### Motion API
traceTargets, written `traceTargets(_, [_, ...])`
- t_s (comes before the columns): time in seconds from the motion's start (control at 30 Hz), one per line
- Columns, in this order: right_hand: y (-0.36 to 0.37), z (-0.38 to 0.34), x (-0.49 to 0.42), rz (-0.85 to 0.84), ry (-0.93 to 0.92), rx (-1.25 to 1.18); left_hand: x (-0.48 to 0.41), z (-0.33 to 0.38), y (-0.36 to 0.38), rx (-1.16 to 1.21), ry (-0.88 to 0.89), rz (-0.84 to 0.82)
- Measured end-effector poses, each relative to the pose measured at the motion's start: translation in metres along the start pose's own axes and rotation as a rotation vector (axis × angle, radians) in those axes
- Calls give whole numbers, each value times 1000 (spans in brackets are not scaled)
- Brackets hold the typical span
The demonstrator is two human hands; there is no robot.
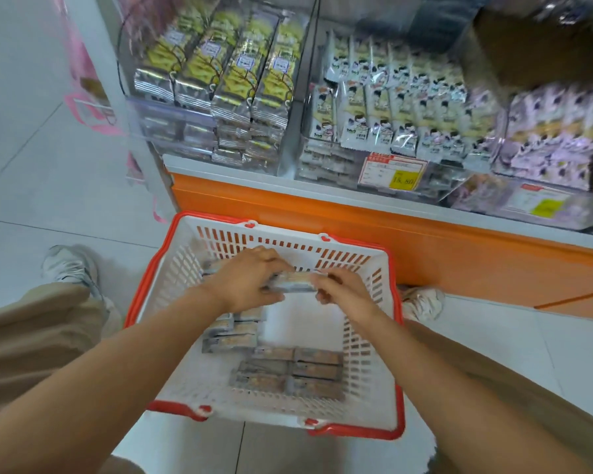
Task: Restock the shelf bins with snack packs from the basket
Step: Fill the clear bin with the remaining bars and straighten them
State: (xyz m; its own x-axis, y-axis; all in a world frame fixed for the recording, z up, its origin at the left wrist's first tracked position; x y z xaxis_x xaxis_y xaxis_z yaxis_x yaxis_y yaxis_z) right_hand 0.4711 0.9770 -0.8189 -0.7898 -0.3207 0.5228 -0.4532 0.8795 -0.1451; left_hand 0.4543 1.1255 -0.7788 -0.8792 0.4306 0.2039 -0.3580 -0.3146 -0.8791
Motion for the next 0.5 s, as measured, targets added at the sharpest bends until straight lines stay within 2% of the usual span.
traceTargets(0.13, [-9,-39,20,10,-75,-71,4,17,-33,13,-28,122])
traceTargets(0.23, [-13,-62,36,3,-164,-193,11,24,-56,111,-48,203])
traceTargets(0.3, [-14,-73,46,12,-219,-196,16,20,-66,297,-97,244])
traceTargets(0.33, [-14,-78,51,21,-248,-125,18,19,-69,429,-109,251])
traceTargets(0.4, [-7,-87,61,19,-301,33,21,23,-76,673,-89,264])
traceTargets(0.5, [3,-105,75,28,-422,83,27,35,-88,937,-50,288])
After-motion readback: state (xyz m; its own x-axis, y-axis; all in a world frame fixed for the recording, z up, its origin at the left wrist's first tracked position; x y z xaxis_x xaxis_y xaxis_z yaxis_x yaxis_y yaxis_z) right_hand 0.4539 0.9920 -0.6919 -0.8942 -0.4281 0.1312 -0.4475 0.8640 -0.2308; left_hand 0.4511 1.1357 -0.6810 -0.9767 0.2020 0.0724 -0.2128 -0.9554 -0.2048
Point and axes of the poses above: each hand's wrist, its own x-axis away from the middle knuckle, its own y-axis out of the palm, z = x × y, the point moved 10 cm from there along -x, towards the middle knuckle, and after that the axes turned 5 degrees about -z, right-handed, at the moved point
